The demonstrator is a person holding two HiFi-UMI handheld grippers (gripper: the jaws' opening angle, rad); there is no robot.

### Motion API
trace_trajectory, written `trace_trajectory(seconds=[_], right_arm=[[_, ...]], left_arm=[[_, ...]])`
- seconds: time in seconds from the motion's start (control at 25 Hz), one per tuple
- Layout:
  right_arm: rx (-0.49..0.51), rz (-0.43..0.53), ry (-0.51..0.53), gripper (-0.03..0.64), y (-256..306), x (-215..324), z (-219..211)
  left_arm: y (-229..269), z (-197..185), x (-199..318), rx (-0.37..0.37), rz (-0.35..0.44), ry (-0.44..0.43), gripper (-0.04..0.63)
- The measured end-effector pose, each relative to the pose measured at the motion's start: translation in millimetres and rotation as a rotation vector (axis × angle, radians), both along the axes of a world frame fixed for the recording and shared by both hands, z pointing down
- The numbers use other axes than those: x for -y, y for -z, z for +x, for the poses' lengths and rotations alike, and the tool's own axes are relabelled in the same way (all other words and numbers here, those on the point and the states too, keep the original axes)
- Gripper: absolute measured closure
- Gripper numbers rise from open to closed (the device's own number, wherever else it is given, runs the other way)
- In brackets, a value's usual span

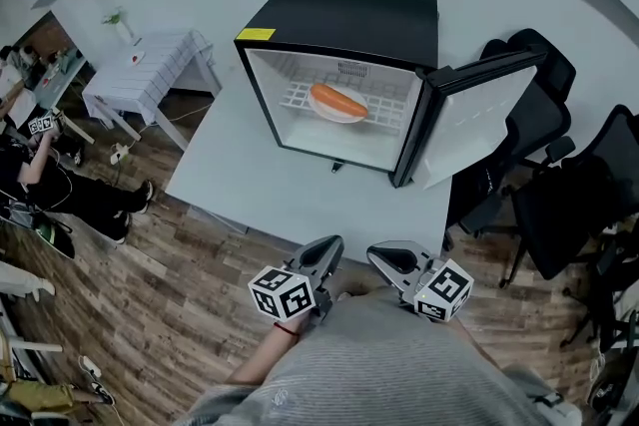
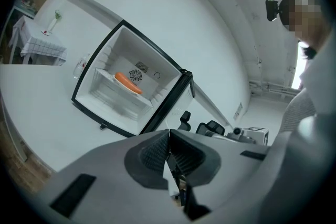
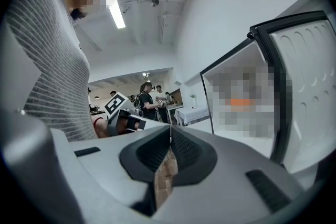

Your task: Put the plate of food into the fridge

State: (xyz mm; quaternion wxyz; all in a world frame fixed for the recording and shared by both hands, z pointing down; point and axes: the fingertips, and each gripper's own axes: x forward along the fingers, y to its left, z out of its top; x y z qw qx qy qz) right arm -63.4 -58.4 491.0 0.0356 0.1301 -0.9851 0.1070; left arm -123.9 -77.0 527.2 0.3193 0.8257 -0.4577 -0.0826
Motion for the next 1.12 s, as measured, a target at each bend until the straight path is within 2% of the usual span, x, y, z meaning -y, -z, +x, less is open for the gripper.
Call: trace_trajectory(seconds=[0.24, 0.6, 1.12], right_arm=[[-0.011, 0.009, -0.01, 0.604, -0.1, 3.1, -1.0], [-0.084, 0.029, -0.017, 0.604, -11.3, 1.0, -1.2], [-0.081, 0.008, -0.006, 0.604, -11.3, 1.8, -3.7]], left_arm=[[0.9, 6.9, 0.7, 0.007, -0.004, -0.032, 0.584], [-2.4, 8.7, 3.1, -0.008, -0.019, -0.046, 0.584], [-3.7, 4.1, 6.5, 0.001, -0.016, -0.034, 0.584]])
